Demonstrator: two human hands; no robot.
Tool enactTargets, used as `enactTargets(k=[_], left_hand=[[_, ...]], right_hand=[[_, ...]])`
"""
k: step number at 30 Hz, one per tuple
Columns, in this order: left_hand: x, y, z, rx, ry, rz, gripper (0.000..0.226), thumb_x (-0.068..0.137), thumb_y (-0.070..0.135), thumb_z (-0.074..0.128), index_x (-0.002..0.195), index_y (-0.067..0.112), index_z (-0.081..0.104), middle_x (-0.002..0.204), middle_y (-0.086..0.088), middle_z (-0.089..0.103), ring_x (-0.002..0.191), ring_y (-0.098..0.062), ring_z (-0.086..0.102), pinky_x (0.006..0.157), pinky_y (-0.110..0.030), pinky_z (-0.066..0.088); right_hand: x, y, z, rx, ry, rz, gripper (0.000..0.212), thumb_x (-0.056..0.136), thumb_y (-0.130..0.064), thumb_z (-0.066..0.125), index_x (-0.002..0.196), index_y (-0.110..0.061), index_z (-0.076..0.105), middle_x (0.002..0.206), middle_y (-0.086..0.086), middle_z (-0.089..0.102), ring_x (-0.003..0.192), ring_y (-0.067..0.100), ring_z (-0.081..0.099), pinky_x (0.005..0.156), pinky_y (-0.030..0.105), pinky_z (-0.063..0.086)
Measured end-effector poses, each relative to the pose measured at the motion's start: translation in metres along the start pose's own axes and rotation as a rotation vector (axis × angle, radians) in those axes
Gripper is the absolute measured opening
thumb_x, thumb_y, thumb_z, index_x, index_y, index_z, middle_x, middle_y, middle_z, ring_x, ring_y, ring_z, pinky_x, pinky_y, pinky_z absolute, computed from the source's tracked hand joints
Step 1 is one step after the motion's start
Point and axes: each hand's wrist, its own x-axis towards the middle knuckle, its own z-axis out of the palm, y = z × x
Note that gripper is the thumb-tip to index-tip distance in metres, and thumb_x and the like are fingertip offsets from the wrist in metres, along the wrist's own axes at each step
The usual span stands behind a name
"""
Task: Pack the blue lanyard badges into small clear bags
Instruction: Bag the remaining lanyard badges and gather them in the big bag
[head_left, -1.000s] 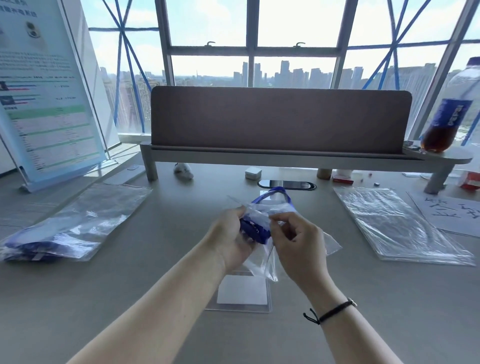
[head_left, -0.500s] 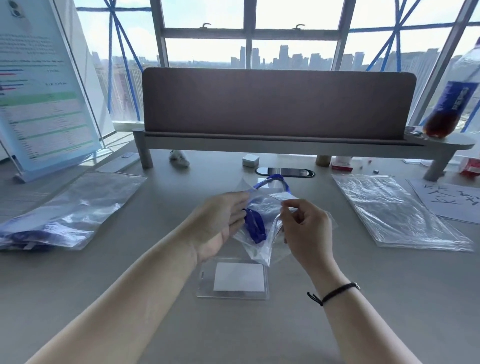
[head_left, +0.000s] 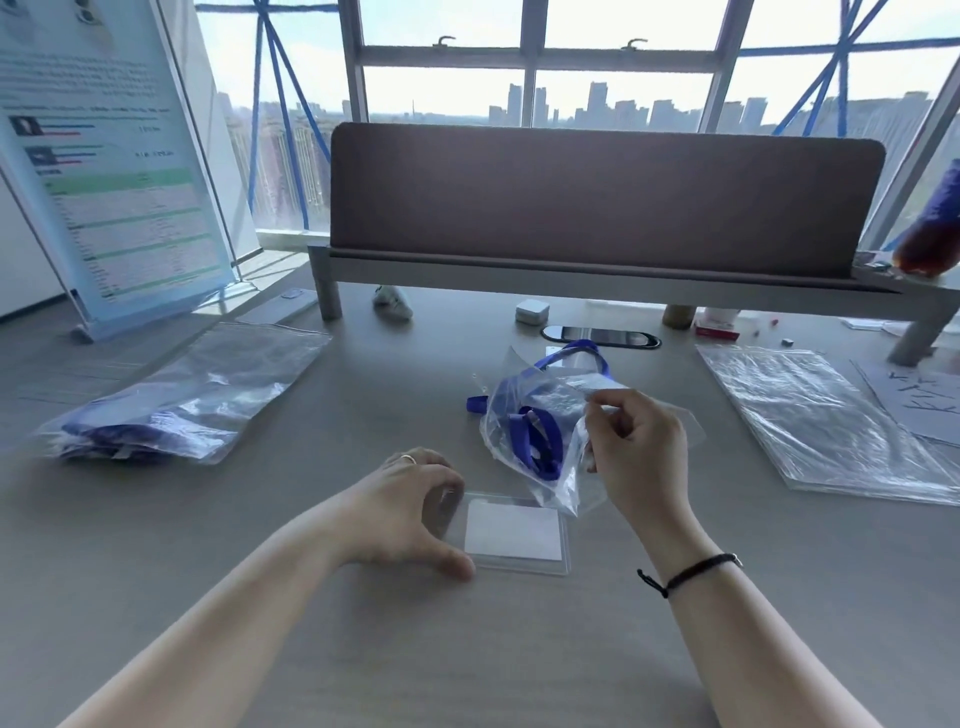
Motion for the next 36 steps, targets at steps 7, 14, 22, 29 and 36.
enactTargets(k=[7,14,22,29,36], left_hand=[[0.007,-0.005,-0.007,0.032,-0.035,-0.117,0.089,0.038,0.069,0.085,0.110,0.029,0.052,0.118,0.013,0.041,0.113,-0.008,0.039,0.096,-0.021,0.039],[-0.005,-0.003,-0.010,-0.257,0.081,-0.028,0.053,0.077,0.017,0.080,0.107,0.033,0.039,0.097,0.009,0.067,0.082,-0.011,0.060,0.072,-0.023,0.051],[-0.032,0.002,-0.043,-0.718,0.136,0.016,0.017,0.093,-0.011,0.058,0.101,0.004,0.061,0.093,-0.013,0.077,0.080,-0.032,0.075,0.075,-0.040,0.062],[-0.037,0.027,-0.053,-1.040,0.256,-0.030,0.015,0.092,-0.007,0.060,0.103,0.003,0.064,0.097,-0.018,0.076,0.077,-0.030,0.072,0.060,-0.030,0.061],[-0.007,0.053,-0.032,-0.870,0.401,-0.095,0.011,0.090,-0.005,0.065,0.094,0.005,0.065,0.082,-0.016,0.077,0.066,-0.025,0.072,0.059,-0.031,0.060]], right_hand=[[-0.001,0.002,0.002,0.013,-0.017,0.010,0.012,0.092,-0.014,0.065,0.091,-0.023,0.073,0.057,0.007,0.064,0.054,0.032,0.061,0.059,0.046,0.057],[0.001,0.002,0.000,-0.019,0.037,-0.025,0.024,0.091,-0.013,0.066,0.078,-0.033,0.067,0.048,0.000,0.057,0.053,0.021,0.055,0.055,0.019,0.041],[0.002,0.006,0.000,-0.020,0.126,-0.014,0.010,0.092,-0.014,0.064,0.091,-0.020,0.072,0.055,-0.004,0.061,0.057,0.024,0.063,0.062,0.031,0.049],[-0.008,-0.006,0.005,-0.085,0.151,-0.076,0.010,0.091,-0.010,0.064,0.087,-0.016,0.071,0.046,-0.010,0.050,0.055,0.004,0.052,0.054,0.007,0.035],[-0.014,-0.011,0.010,-0.065,0.121,-0.160,0.011,0.090,-0.009,0.067,0.083,-0.016,0.071,0.048,-0.004,0.053,0.058,0.016,0.051,0.054,0.011,0.035]])
